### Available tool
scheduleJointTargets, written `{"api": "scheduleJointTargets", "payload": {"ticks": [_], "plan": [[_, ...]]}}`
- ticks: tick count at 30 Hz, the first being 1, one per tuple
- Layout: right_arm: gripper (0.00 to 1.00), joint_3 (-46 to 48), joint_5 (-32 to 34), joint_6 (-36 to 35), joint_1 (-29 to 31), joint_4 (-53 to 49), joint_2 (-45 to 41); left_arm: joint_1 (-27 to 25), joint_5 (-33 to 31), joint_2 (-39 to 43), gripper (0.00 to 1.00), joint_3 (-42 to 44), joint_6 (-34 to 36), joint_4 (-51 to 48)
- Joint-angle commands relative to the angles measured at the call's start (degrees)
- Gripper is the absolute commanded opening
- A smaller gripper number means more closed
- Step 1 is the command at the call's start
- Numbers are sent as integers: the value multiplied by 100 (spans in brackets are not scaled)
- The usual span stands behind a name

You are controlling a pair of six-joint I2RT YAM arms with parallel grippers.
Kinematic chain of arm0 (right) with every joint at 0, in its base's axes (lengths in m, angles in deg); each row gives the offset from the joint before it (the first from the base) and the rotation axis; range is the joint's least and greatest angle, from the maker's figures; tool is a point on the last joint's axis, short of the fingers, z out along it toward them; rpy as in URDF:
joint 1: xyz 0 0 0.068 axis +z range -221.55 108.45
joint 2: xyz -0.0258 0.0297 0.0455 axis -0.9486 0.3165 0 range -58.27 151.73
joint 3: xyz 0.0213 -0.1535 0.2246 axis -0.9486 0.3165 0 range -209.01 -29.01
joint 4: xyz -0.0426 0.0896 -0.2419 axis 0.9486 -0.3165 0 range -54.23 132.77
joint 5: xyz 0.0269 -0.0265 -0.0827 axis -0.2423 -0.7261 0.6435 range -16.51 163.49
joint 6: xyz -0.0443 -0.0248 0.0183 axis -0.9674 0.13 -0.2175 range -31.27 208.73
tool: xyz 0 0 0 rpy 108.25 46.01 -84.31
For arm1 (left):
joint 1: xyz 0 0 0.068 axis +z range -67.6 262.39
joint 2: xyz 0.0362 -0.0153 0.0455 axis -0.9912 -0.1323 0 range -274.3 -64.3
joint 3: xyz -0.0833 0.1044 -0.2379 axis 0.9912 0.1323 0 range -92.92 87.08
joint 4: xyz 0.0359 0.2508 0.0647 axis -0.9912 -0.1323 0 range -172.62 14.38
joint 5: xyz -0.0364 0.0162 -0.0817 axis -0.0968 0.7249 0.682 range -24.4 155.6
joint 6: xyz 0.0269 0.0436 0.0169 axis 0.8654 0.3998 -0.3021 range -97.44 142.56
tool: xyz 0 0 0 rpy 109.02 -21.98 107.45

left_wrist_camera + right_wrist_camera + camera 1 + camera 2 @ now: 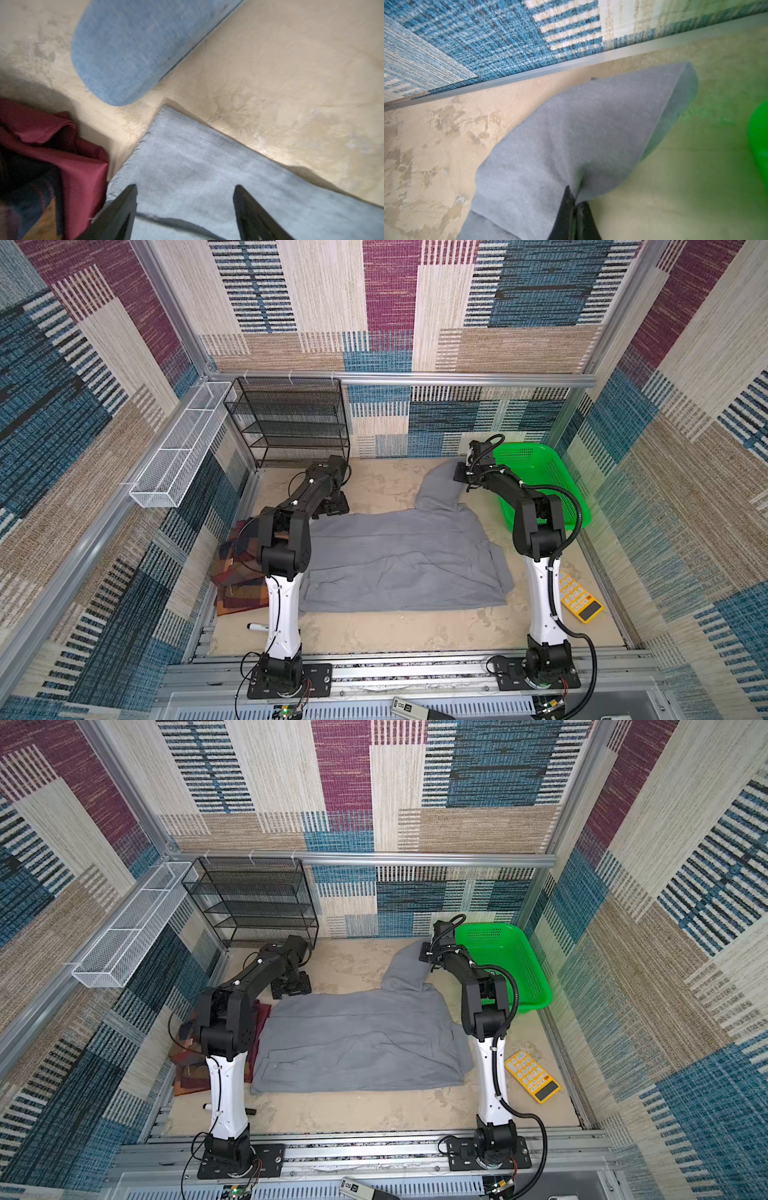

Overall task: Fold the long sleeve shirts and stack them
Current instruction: 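Lift the far edge of the grey shirt with both grippers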

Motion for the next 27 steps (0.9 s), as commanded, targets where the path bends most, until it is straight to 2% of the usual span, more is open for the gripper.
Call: {"api": "scheduleJointTargets", "payload": {"ticks": [1,7,16,21,27], "plan": [[0,389,69,126,-9,751,-456,26,7,-48,78,-1,134,123],[0,390,-583,174,-11,821,-560,63,-78,-670,78,-726,221,-217],[0,923,-1043,204,-10,1364,-1182,83,-860,-1107,78,-1115,465,-465],[0,1021,-1167,255,-9,1443,-1393,139,-784,-1190,78,-1022,480,-412],[0,1327,-1322,360,-8,1762,-1783,140,-517,-1368,70,-1113,485,-375]]}}
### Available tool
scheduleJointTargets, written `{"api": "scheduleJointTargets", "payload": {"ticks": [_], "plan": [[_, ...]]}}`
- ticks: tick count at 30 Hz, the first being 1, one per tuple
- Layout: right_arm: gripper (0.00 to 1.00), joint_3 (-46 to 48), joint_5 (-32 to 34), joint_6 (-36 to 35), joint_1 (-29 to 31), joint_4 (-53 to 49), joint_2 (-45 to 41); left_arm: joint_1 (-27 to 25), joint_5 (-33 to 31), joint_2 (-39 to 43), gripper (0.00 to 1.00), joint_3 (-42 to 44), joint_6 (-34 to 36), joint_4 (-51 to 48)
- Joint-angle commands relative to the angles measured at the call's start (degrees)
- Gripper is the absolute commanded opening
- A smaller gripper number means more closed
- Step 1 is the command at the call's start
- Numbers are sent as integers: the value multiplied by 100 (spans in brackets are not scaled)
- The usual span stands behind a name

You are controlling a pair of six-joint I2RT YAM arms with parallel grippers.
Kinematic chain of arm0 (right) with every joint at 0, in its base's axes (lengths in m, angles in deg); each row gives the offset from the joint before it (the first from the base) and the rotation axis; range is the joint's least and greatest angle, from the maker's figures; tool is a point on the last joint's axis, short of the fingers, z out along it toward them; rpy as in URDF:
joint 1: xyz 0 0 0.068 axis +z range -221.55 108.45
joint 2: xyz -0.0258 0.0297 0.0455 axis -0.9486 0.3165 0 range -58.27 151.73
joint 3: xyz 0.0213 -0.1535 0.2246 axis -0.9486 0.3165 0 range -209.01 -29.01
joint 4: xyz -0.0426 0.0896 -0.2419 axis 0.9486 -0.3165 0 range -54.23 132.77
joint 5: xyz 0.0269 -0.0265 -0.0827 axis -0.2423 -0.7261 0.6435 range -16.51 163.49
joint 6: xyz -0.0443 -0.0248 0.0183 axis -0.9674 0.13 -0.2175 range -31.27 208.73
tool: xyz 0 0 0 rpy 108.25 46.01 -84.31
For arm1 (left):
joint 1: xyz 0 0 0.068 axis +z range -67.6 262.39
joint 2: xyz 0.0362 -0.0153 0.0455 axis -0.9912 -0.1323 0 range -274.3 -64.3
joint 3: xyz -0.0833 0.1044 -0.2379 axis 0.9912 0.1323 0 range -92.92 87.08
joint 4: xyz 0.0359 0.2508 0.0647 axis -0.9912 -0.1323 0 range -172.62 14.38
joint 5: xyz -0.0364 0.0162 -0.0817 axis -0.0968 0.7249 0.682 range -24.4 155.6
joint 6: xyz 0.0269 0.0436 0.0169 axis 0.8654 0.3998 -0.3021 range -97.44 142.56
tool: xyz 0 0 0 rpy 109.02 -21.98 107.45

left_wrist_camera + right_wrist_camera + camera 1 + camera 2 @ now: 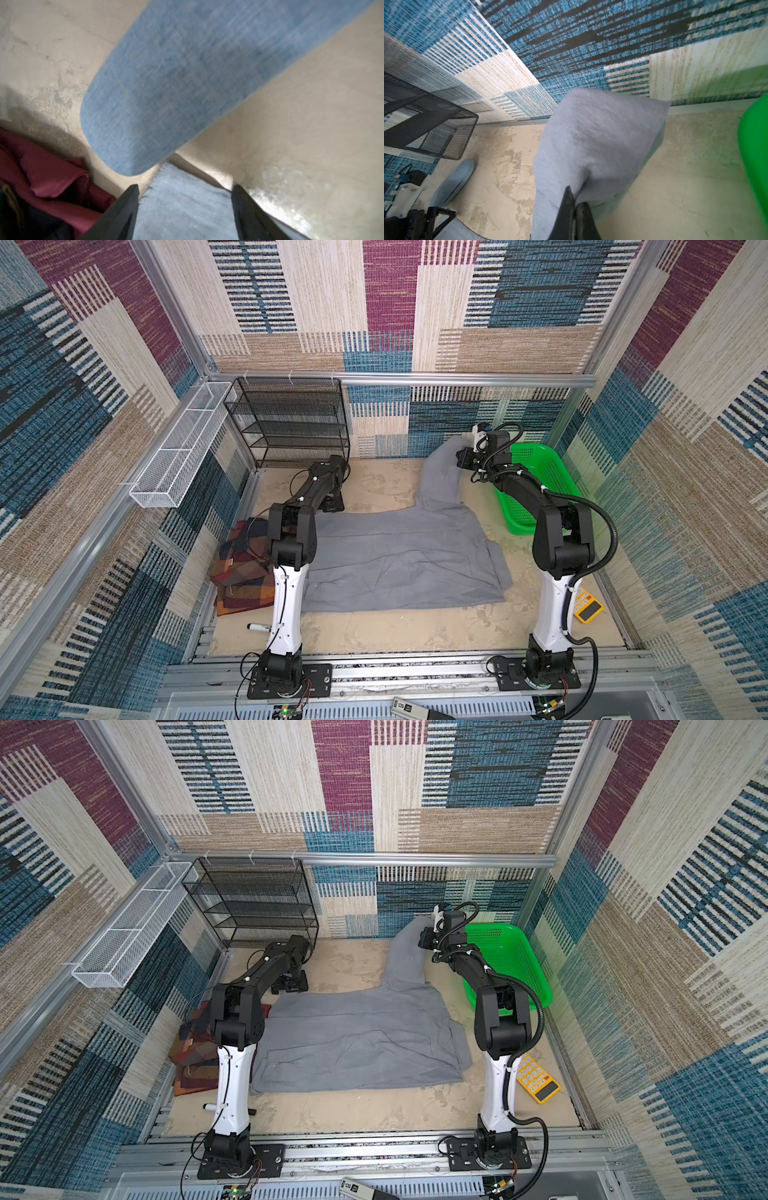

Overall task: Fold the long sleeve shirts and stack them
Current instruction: 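Lift the far edge of the grey shirt with both grippers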

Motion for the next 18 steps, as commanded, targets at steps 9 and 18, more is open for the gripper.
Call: {"api": "scheduleJointTargets", "payload": {"ticks": [9,18], "plan": [[0,953,-131,308,-3,1176,-1060,16,382,-397,50,-198,269,-283],[0,1336,923,550,-6,671,-1703,-201,513,-86,63,118,-16,-185]]}}
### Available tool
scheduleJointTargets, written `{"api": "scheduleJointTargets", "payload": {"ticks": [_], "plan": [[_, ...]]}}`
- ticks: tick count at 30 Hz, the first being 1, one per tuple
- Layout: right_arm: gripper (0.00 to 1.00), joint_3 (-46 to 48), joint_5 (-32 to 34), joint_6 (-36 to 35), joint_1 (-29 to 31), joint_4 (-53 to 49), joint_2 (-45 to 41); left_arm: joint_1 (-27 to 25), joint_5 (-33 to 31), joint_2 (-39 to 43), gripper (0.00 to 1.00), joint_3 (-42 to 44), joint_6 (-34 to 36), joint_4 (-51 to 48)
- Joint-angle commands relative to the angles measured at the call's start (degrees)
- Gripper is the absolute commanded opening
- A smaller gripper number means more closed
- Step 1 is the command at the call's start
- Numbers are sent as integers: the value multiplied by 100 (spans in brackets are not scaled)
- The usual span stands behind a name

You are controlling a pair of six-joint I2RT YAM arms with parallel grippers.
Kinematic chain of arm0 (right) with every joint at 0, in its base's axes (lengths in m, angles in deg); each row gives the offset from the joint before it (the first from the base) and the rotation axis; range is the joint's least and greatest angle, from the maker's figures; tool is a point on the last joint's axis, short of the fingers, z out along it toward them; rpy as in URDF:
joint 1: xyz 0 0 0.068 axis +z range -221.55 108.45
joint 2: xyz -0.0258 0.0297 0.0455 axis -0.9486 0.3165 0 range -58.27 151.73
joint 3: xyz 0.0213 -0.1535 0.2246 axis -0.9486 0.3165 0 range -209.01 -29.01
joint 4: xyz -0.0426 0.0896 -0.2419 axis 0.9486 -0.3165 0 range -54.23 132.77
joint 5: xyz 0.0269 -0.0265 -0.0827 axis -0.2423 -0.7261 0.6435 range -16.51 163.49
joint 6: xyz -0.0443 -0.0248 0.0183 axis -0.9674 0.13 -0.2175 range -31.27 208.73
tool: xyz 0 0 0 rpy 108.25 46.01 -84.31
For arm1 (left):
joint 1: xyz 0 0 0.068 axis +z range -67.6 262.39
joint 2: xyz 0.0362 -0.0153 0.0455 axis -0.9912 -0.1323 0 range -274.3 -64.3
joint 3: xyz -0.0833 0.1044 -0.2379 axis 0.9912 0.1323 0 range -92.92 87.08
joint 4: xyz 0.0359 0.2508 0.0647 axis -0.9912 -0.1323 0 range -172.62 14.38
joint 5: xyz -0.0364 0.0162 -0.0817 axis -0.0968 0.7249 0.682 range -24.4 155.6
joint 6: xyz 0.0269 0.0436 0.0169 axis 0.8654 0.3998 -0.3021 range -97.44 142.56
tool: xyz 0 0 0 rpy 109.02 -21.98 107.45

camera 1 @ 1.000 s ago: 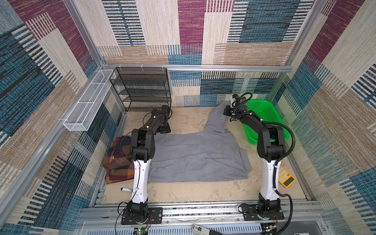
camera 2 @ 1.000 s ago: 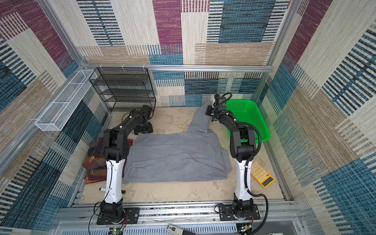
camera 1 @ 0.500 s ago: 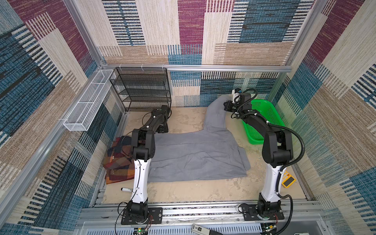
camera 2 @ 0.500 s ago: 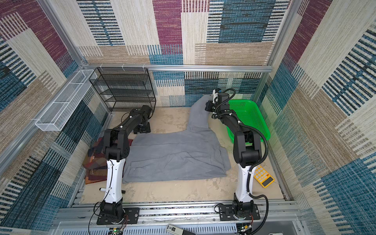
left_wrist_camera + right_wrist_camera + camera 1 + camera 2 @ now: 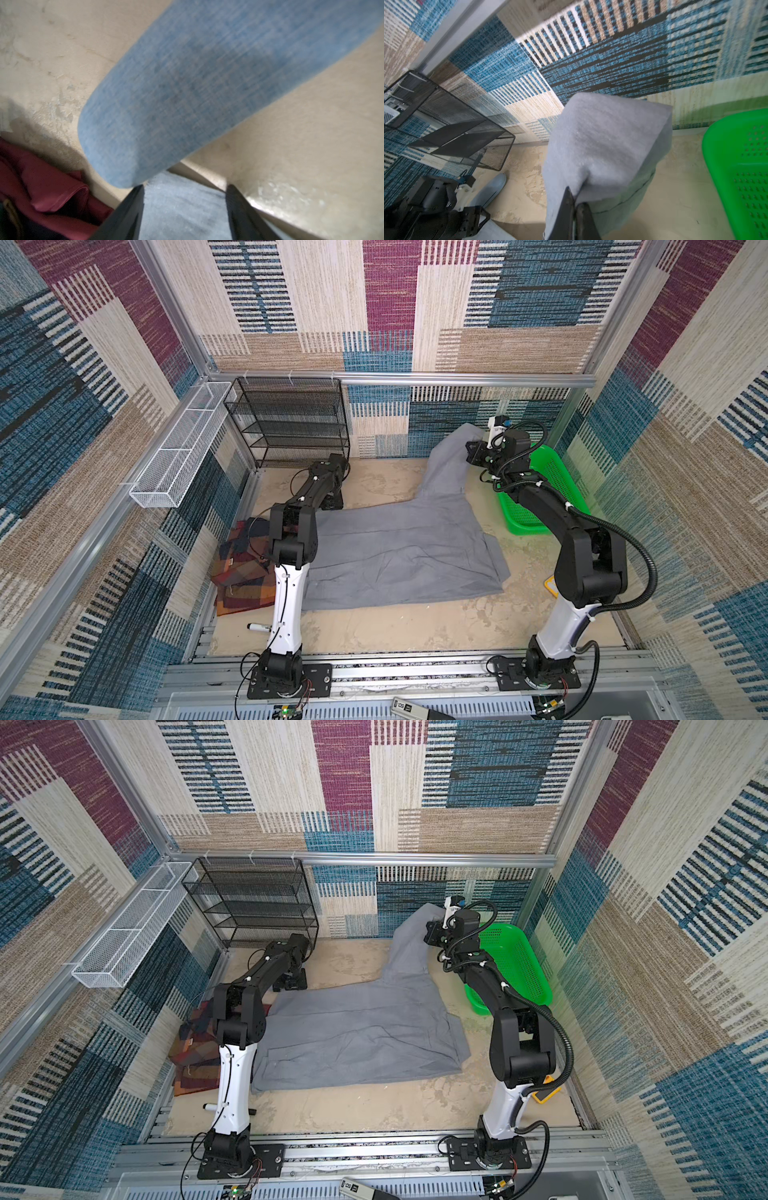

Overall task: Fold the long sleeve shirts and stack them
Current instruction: 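Lift the far edge of the grey shirt with both grippers, then fold the far edge over the shirt body toward the robot with both grippers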

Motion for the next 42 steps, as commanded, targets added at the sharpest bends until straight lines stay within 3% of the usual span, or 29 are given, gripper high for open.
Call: {"api": "scheduleJointTargets", "payload": {"ticks": [1,7,12,17,23,30,37,42], "plan": [[0,61,792,117,-8,-180,-135,-172,675,101,64,343,-178,-128],[0,-82,1463,-210,-12,-539,14,-533,1182,287,67,495,-612,38],[0,-325,2100,-583,-26,-824,133,-618,1247,876,70,918,-816,420],[0,-415,1604,-653,-22,-782,229,-426,804,1206,75,1260,-613,792],[0,-334,811,-554,-26,-608,267,-194,455,319,81,81,-319,-105],[0,-223,662,-545,-26,-475,154,-199,-33,-141,81,-817,-30,-324],[0,-182,523,-499,-26,-410,48,-93,969,-367,78,-745,6,-179],[0,-154,389,-429,-26,-367,-26,-27,1117,-492,73,-715,-2,-142]]}}
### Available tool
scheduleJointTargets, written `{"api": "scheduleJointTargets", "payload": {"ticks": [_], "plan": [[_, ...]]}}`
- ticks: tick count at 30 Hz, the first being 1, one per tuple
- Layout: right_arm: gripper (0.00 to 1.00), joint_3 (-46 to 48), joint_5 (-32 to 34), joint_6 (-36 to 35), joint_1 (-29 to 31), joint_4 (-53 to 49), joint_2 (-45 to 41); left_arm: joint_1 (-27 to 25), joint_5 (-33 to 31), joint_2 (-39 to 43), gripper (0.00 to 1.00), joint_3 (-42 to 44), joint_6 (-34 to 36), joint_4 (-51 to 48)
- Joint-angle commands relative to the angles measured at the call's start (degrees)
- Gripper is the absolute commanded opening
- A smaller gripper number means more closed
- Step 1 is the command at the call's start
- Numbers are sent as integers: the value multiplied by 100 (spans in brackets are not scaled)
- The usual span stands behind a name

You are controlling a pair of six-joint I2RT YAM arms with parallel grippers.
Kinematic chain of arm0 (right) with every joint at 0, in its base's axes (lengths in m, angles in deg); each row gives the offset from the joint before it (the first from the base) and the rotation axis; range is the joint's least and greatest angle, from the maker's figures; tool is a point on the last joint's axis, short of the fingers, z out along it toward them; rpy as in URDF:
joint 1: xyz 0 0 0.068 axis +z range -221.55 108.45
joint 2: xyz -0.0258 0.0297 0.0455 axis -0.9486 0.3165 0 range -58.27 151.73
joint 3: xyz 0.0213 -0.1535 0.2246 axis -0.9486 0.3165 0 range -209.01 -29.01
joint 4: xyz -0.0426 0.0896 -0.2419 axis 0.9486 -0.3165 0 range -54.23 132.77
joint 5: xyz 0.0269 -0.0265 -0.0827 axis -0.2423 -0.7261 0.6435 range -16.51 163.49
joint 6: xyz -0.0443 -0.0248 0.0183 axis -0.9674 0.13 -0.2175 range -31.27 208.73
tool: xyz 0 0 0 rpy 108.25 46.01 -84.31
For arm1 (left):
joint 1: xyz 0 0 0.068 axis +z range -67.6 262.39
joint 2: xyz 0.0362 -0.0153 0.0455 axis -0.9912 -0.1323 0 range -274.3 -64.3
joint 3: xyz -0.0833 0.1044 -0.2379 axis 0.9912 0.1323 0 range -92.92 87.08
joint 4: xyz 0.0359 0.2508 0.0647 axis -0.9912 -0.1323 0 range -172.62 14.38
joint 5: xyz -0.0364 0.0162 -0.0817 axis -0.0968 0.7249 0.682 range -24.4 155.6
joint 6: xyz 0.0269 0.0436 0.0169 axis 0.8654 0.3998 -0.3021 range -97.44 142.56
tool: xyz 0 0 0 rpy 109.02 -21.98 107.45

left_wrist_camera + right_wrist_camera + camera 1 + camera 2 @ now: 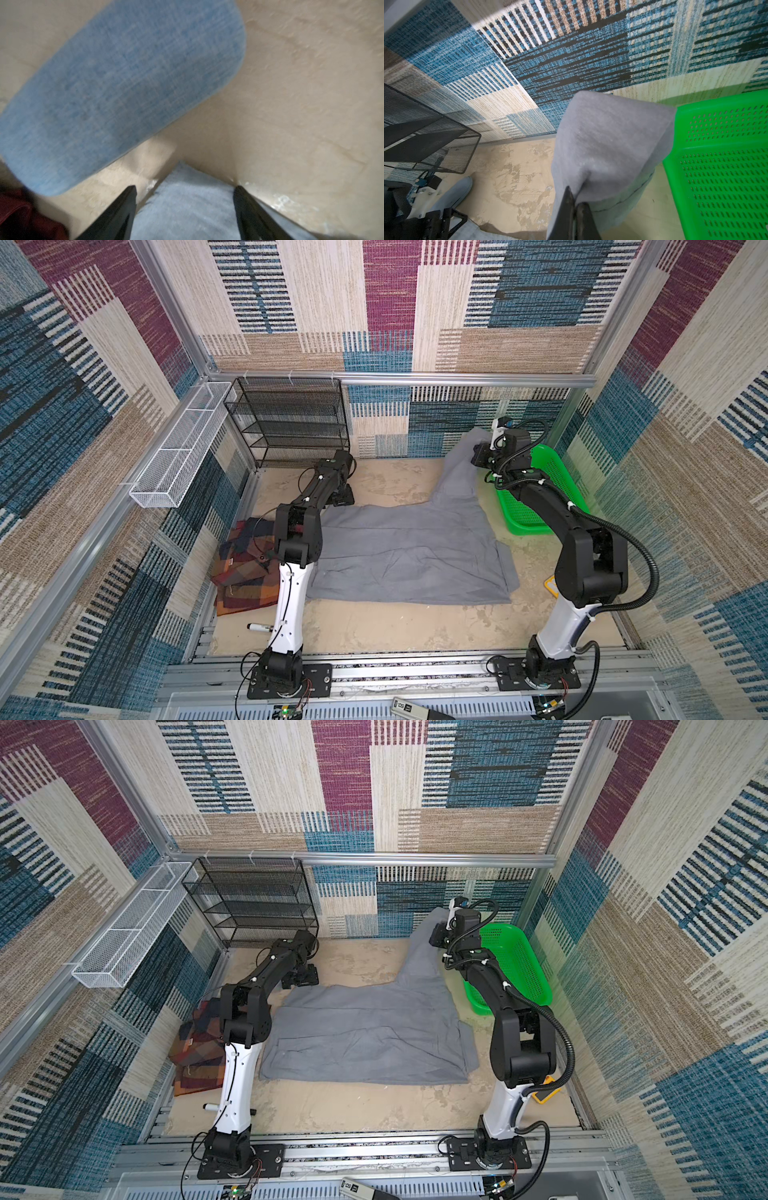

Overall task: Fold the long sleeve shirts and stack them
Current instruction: 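Fold the far edge over the shirt body toward the robot with both grippers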

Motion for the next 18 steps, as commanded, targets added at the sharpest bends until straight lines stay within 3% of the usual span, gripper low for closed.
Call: {"api": "scheduleJointTargets", "payload": {"ticks": [1,8,12,14,18], "plan": [[0,40,-138,58,6,292,-109,43,326,-150,70,49,109,-72],[0,74,-175,94,6,320,-201,70,337,-188,52,212,110,-75],[0,101,-275,137,6,353,-211,87,311,-178,36,280,131,-75],[0,126,-325,169,9,388,-227,97,279,-151,21,283,170,-60],[0,162,-401,203,6,432,-271,107,162,-61,10,292,216,-66]]}}
